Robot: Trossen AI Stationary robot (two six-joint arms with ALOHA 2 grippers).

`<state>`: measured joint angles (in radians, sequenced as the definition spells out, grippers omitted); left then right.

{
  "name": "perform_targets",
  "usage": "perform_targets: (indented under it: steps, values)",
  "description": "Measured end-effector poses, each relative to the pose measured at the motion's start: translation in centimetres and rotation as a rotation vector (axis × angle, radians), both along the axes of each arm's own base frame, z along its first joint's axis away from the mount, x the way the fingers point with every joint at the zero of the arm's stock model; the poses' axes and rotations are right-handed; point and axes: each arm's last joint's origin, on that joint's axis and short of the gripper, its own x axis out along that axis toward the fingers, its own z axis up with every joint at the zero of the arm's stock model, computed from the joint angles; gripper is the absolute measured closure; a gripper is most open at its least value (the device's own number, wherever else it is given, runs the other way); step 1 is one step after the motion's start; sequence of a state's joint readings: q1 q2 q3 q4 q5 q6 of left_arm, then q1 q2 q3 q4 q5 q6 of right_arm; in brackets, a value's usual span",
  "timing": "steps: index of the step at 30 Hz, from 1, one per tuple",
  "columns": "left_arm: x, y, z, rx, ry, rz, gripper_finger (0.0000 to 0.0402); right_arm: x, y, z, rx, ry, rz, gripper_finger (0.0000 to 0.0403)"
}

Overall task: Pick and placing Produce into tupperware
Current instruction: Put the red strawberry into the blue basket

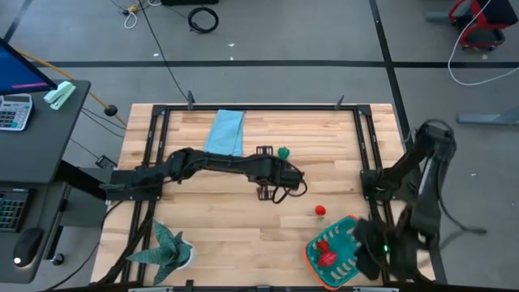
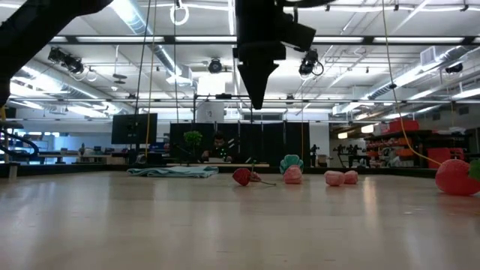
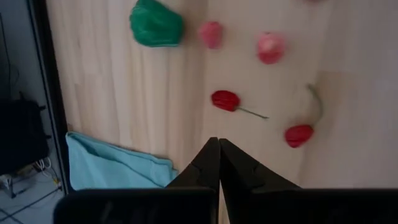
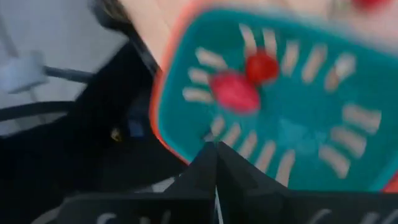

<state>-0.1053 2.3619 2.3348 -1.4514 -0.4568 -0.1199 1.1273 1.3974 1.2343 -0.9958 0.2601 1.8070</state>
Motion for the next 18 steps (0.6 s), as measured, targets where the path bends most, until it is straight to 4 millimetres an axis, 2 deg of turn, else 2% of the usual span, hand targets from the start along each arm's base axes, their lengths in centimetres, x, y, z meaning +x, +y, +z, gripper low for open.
perform_targets:
  steps: [5,8,18]
  values:
    - [0.1,1.8,0.0,0.0,0.001,0.037,0.0397,-1.0,4.3,-3.3,0.059,0.121,-0.024,0.0397]
    - [0.2,3.0,0.0,0.002,0.008,0.04,0.039,-0.6,5.9,-4.7,0.088,0.123,-0.028,0.0399]
    - [0.2,6.4,0.0,0.003,-0.001,0.107,0.0389,1.4,7.1,-9.7,0.002,0.323,-0.09,0.0401]
